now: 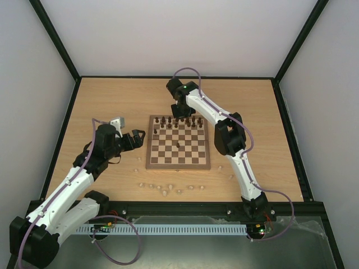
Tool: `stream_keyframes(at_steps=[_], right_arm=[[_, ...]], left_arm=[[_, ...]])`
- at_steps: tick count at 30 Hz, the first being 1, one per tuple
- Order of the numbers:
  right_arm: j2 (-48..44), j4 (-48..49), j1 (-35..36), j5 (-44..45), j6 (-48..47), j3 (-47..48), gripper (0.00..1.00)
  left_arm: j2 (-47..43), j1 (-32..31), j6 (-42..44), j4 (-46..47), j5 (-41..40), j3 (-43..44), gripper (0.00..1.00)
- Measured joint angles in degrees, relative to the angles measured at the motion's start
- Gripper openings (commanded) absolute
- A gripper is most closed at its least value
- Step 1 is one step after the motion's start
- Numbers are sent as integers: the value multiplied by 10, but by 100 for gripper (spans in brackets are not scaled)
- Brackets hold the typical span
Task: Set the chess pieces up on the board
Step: Place the chess piece on the chessboard.
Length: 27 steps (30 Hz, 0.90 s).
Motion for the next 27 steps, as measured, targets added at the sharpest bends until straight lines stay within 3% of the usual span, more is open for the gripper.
stream_keyframes(at_steps=[18,27], right_arm=[[0,-2,10,7,0,0,17],[0,-8,10,20,0,0,26]], left_arm=[[1,0,0,2,0,0,99],[1,0,0,2,0,0,100]])
